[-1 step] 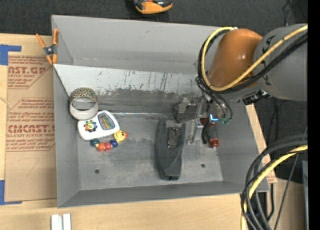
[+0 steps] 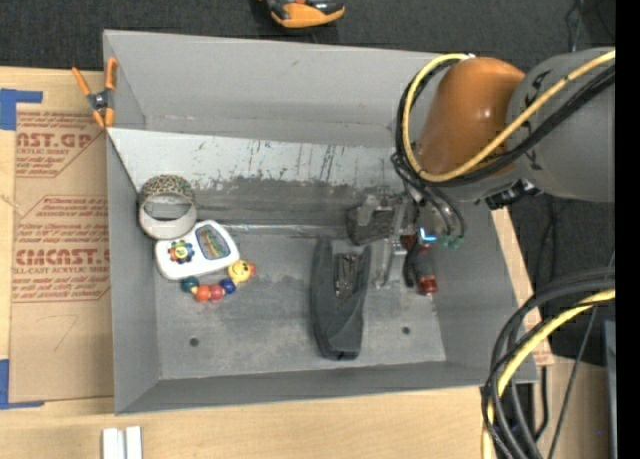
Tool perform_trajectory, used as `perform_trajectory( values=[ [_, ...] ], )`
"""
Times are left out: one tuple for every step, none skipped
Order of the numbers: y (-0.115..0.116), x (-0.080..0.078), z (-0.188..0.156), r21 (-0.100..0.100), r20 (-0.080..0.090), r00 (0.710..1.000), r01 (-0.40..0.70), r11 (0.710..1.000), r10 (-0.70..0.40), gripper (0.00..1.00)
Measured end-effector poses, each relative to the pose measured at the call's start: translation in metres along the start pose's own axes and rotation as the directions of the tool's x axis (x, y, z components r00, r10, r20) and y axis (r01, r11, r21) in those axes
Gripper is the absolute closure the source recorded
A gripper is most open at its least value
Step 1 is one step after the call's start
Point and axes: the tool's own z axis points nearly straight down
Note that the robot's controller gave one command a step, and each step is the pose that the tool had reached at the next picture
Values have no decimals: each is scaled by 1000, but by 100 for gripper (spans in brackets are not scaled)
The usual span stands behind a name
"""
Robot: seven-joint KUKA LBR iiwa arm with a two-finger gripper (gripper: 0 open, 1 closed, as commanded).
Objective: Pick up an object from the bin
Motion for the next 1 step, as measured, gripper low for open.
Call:
perform_trajectory(
  values=[
    [5,17,19,3,13,1000,22,1000,-22,0]
  ],
)
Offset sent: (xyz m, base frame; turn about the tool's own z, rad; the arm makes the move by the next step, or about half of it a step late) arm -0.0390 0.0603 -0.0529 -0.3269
